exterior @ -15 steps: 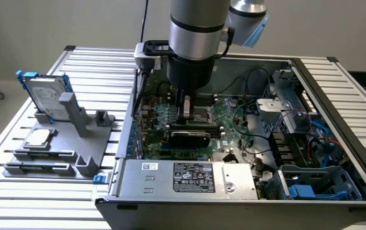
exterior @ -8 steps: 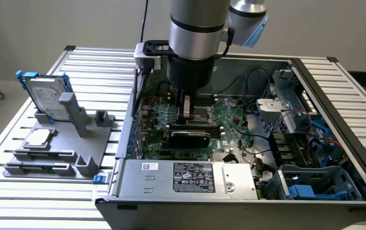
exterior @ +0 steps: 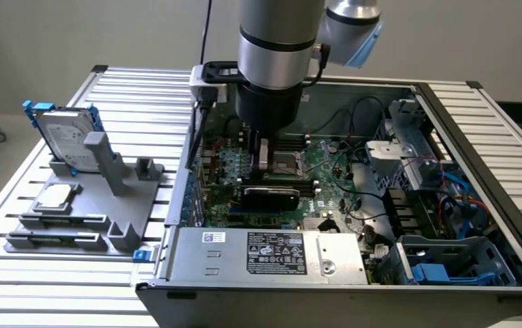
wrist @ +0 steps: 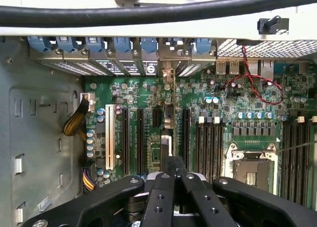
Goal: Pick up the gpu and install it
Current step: 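Press down on the gpu until it lock into place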
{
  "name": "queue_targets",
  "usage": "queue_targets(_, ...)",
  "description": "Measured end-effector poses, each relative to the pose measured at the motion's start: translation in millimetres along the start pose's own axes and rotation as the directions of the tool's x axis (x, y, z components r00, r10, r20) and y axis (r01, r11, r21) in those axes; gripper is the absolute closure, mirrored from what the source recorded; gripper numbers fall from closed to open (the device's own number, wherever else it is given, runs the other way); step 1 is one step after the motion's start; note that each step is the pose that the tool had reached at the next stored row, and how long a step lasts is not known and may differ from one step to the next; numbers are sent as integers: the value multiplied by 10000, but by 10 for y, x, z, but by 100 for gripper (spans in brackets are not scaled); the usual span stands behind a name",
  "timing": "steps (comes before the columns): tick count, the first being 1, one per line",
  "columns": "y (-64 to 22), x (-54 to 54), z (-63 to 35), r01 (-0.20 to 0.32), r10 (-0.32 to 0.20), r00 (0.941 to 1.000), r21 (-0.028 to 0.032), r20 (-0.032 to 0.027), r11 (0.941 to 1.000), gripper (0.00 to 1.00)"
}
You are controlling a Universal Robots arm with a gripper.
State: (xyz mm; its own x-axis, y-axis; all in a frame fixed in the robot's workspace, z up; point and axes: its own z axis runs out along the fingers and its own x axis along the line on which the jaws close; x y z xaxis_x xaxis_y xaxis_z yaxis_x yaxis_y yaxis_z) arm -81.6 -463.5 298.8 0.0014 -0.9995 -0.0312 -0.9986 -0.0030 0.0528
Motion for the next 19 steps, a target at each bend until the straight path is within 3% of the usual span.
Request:
queue_targets(8, 47, -20, 137, 42, -41, 10000, 204, -21, 9998, 89)
queue_targets(13, 59, -50, 224, 46, -44, 10000, 260, -46, 9997, 89)
queue_targets(19, 67, -84, 268, 48, -46, 9999, 264, -95, 9996, 89)
